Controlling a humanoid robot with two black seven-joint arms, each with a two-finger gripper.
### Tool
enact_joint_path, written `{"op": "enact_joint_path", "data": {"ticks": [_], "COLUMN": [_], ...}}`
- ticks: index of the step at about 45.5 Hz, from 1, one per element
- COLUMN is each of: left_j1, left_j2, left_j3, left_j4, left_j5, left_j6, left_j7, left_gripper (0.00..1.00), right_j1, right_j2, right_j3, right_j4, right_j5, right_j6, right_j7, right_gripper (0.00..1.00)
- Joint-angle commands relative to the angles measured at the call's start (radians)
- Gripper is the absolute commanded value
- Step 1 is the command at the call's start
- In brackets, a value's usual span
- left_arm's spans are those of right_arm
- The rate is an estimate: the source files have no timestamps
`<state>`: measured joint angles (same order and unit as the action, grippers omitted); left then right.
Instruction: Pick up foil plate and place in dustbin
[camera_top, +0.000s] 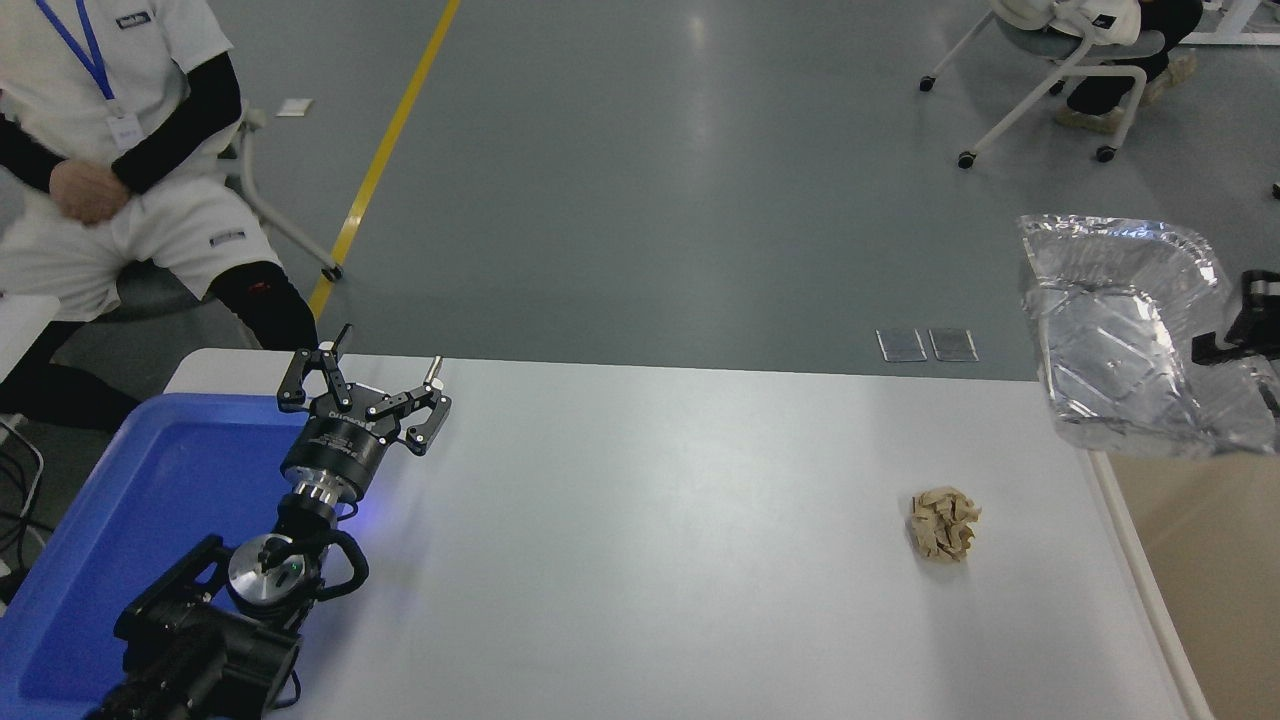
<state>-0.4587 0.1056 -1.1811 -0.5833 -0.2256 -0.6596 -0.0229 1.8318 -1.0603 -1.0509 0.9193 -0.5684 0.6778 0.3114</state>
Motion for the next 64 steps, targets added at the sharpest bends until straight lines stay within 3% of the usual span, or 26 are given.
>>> {"op": "enact_joint_path", "data": {"ticks": [1, 14, 22, 37, 50, 64], "left_j1": [0.0, 0.0, 0.0, 0.0, 0.0, 0.0], "left_j2": [0.0, 0.0, 0.0, 0.0, 0.0, 0.0], "left_j3": [0.0, 0.0, 0.0, 0.0, 0.0, 0.0], "left_j4": [0.0, 0.0, 0.0, 0.0, 0.0, 0.0], "left_j5": [-0.001, 0.0, 0.0, 0.0, 0.0, 0.0], "left_j6": [0.0, 0.0, 0.0, 0.0, 0.0, 0.0], "left_j7": [0.0, 0.0, 0.0, 0.0, 0.0, 0.0], "left_gripper": [0.99, 0.99, 0.99, 0.99, 0.99, 0.99], "right_j1": [-0.442, -0.837, -1.008, -1.19, -1.25, -1.269], "right_j2": [-0.032, 0.154, 0.252, 0.381, 0.456, 0.47], "right_j3": [0.253, 0.29, 0.324, 0.594, 0.683, 0.71], "right_j4": [-0.339, -0.727, -0.859, -0.916, -0.916, -0.915], "right_j5": [0.074, 0.33, 0.467, 0.464, 0.476, 0.478], "right_j6": [-0.009, -0.009, -0.012, -0.208, -0.351, -0.377], "right_j7": [-0.005, -0.008, -0.048, -0.209, -0.219, -0.229], "right_gripper": [0.0, 0.0, 0.0, 0.0, 0.0, 0.0]}}
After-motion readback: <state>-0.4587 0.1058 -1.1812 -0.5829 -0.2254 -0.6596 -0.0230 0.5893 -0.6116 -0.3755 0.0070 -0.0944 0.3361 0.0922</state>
